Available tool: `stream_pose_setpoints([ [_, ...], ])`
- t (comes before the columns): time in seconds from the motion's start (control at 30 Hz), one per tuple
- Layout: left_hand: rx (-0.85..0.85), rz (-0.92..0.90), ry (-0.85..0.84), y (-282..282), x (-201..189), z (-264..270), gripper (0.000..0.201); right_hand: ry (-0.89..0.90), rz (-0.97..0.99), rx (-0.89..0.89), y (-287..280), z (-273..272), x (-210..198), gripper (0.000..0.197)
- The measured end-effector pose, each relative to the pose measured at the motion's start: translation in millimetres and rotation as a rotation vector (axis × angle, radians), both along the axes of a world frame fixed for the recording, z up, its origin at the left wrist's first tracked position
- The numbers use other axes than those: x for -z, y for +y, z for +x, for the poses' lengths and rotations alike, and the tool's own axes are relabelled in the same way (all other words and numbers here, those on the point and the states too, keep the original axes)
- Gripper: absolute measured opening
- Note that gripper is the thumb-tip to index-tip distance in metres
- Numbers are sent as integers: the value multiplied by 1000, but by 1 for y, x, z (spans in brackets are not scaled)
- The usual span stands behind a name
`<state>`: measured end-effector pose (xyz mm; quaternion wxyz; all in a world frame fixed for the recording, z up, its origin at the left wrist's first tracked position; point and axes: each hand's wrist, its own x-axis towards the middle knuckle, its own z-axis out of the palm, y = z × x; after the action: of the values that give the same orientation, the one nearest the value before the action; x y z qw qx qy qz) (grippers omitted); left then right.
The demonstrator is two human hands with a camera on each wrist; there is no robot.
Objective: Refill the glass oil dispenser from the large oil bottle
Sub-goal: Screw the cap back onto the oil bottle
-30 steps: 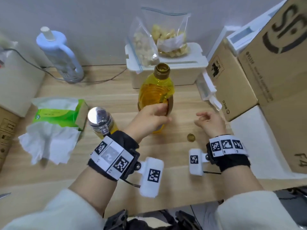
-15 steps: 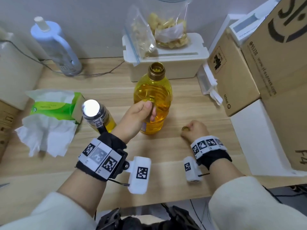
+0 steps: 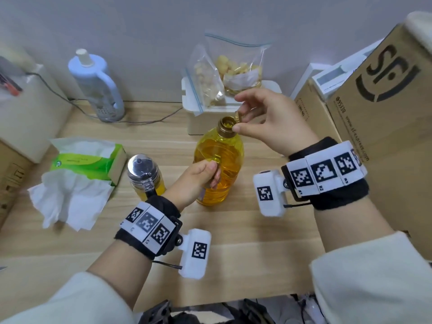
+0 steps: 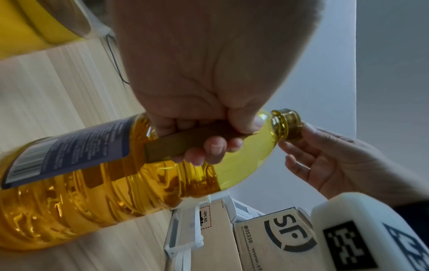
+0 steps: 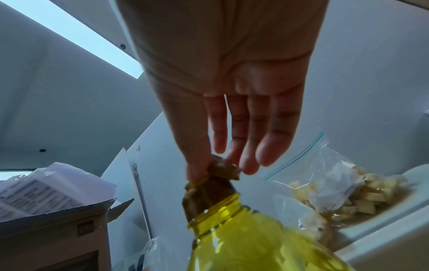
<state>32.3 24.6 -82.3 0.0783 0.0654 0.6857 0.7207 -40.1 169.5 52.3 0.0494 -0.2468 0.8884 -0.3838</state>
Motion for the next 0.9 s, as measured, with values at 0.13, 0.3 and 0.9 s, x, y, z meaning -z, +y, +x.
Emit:
stream_pose_setpoints([
  [0.13,-8,7,-6,-1,2,-1,35,-13,34,-42,-3,2,-6,42],
  [0.3,0,13,-18,-1,4,-2,34,143,341,-146,-16,1,-19,48],
  [0.9,28,-28,-44,-3,-1,-1,34,276,759,-11,-44,14,-32,37],
])
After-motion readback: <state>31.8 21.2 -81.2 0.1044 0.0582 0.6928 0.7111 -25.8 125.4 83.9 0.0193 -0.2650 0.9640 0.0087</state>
